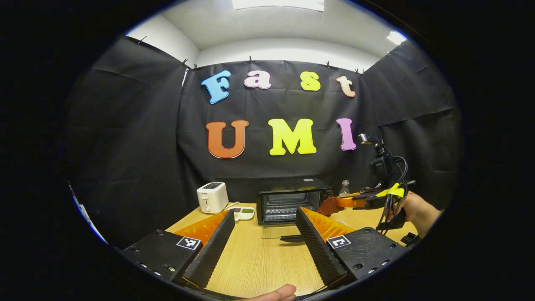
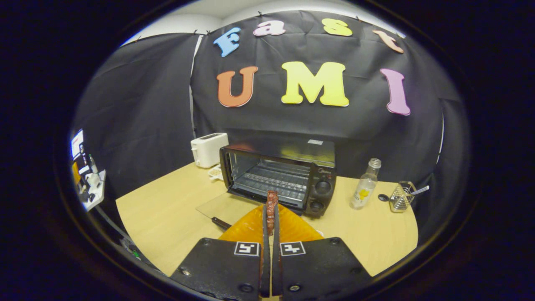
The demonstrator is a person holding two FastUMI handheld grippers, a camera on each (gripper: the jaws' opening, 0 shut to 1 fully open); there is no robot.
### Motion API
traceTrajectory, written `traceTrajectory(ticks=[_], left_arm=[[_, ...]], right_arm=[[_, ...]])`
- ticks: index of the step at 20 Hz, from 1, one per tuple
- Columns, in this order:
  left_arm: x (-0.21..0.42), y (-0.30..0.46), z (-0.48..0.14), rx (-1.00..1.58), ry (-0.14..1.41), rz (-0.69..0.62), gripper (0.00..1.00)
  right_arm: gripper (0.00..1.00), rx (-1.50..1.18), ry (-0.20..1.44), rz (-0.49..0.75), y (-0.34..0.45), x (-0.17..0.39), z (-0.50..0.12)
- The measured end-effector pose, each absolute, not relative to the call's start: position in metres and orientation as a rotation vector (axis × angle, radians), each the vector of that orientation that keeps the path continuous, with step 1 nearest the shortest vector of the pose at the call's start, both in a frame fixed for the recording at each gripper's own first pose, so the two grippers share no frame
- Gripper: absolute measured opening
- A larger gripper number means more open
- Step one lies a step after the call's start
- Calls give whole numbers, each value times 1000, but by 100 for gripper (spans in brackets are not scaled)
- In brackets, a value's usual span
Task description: Open the electric oven with the left hand, put the food in, and close the electric oven.
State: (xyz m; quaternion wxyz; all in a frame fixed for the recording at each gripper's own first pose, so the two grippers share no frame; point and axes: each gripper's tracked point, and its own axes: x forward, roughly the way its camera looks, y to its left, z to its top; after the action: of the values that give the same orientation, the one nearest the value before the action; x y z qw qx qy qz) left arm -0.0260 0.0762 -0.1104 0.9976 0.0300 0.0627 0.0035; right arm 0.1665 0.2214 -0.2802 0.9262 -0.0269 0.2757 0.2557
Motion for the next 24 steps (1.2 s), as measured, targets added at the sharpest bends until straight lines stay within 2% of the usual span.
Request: traceTrajectory(ticks=[4, 12, 16, 20, 24], left_arm=[[-15, 89, -116, 48, 149, 26, 94], [9, 103, -131, 58, 182, 55, 94], [24, 100, -143, 56, 198, 36, 94], [33, 103, -150, 38, 201, 35, 94], [35, 117, -164, 33, 230, 67, 94]], right_arm=[[5, 59, 549, 508, 254, 197, -288], [5, 417, 647, 473, 300, 258, -337], [5, 635, 671, 371, 301, 300, -361], [5, 884, 699, 341, 321, 336, -377], [5, 901, 698, 291, 323, 356, -399]])
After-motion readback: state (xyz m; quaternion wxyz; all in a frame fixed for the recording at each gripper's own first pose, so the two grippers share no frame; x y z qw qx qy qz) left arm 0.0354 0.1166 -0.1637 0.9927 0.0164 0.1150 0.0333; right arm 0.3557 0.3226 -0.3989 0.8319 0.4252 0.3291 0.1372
